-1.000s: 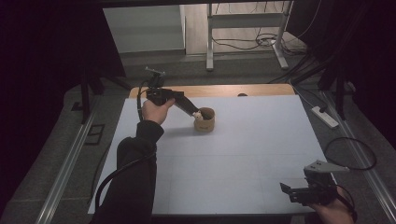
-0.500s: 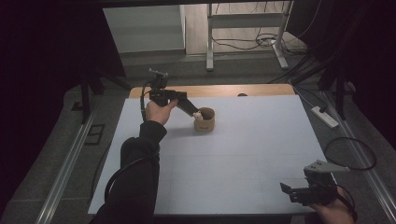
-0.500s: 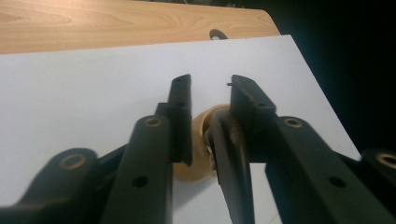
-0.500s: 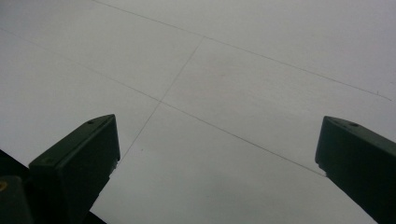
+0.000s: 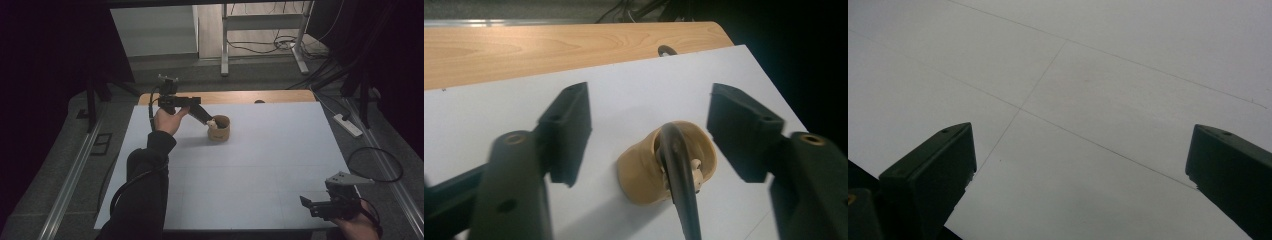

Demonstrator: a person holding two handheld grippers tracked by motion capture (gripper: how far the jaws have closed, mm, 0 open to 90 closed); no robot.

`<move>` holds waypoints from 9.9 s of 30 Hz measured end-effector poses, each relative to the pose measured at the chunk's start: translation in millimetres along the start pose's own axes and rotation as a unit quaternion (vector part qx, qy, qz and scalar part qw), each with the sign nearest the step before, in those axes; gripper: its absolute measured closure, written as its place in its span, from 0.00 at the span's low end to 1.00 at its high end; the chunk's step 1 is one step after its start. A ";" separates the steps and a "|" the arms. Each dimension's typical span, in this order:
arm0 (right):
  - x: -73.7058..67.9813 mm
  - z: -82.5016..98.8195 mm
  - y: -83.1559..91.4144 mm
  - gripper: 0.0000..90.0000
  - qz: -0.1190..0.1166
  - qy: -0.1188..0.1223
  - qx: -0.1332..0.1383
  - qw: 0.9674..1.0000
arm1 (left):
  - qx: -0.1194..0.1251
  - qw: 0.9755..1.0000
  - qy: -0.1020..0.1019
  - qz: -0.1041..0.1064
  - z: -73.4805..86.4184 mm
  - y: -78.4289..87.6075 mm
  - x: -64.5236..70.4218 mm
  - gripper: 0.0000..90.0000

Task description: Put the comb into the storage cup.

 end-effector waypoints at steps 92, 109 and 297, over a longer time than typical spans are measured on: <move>-3.0 0.0 0.0 0.00 -0.009 0.013 0.001 1.000 | 0.111 0.983 -0.148 -0.017 51.7 54.3 10.3 0.00; -3.6 -0.1 -0.7 0.00 -0.007 0.017 -0.003 1.000 | 0.112 0.983 -0.147 -0.010 73.8 55.2 2.8 0.00; -8.2 -0.3 -0.7 0.00 -0.006 0.037 -0.005 0.999 | 0.060 0.990 -0.108 -0.073 245.9 181.2 -23.8 0.00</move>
Point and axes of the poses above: each handheld gripper's, and its own axes: y roughly backward along the jaws, z roughly out of its underside, x roughly to its right, the point moved 3 cm from there along -y, roughly forward along the jaws, and after that the axes turned 15 degrees about -z, right-handed, at the moved point
